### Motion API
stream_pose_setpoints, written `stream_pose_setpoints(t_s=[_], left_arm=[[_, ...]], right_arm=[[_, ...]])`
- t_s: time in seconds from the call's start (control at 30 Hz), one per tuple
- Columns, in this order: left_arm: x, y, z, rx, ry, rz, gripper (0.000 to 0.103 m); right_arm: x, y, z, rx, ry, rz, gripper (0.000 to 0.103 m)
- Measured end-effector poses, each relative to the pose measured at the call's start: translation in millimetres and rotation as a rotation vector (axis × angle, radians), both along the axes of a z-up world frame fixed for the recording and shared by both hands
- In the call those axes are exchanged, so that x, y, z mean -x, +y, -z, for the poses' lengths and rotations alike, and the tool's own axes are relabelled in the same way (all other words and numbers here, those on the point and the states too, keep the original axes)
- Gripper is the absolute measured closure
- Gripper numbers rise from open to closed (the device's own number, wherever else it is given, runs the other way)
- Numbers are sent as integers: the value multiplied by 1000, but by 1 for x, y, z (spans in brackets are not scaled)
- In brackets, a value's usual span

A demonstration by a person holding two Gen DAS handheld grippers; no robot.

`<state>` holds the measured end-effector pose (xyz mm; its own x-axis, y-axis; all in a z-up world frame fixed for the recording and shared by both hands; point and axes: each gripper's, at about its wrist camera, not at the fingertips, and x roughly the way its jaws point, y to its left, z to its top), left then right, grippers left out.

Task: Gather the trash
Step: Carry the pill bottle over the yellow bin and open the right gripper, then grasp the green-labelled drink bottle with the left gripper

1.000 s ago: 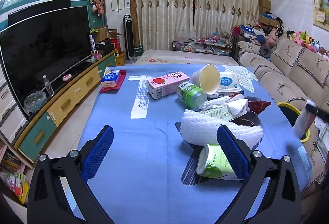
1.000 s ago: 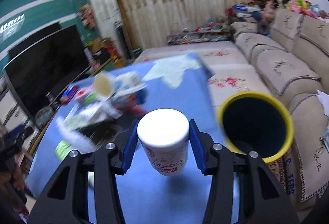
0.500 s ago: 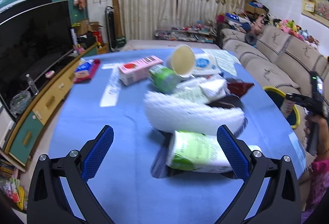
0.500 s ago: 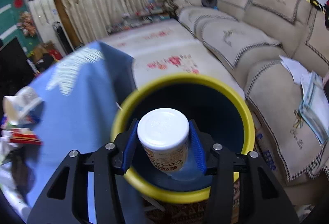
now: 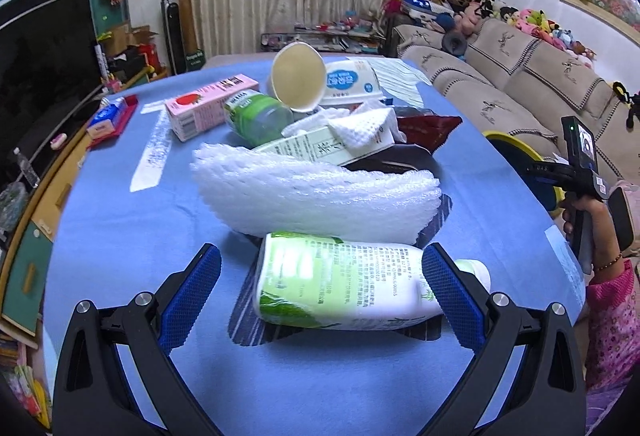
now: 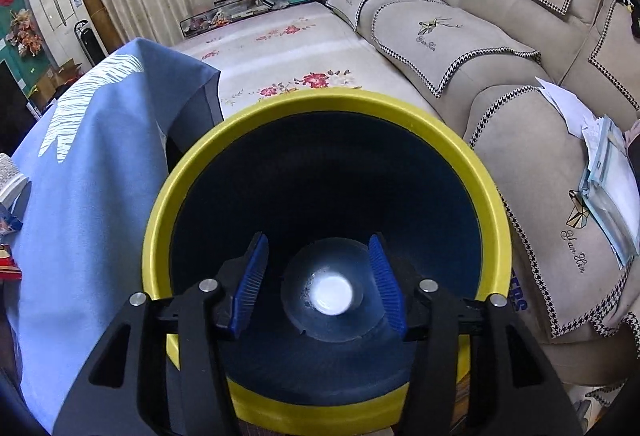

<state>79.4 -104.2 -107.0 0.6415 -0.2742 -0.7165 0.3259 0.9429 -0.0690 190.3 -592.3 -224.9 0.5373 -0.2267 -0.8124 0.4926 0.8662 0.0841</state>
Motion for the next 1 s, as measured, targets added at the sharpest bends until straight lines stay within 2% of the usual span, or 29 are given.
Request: stream_pose_setpoints(t_s=[0.13, 0.2, 0.37, 0.43, 0.53, 0.63, 0.8, 0.83, 0.93, 1.0], left_arm=[[4, -4, 2, 36, 44, 72, 4], [11, -8, 3, 26, 52, 105, 4], [51, -23, -1, 26, 88, 351, 4], [67, -25, -6, 4, 77, 444, 4], [76, -29, -13, -99, -15, 468, 4], [74, -35, -11, -122, -30, 536, 4], [65, -48, 5, -137, 51, 612, 5], [65, -47, 6, -132, 66, 620, 8], [59, -44, 9, -51, 127, 646, 15], [50, -44, 11, -17, 168, 619, 15]], right_arm=[[3, 4, -8, 5, -11, -6, 49], [4, 5, -12, 4, -21, -8, 49], [7, 10, -24, 8, -47, -22, 47], [7, 13, -29, 8, -61, -28, 46], [7, 16, -35, 5, -80, -33, 45], [7, 20, -37, -2, -86, -39, 45], [11, 22, -41, 2, -91, -47, 44], [12, 21, -41, 1, -92, -46, 44], [13, 19, -40, -5, -93, -45, 43], [12, 19, -39, -12, -94, -46, 43]])
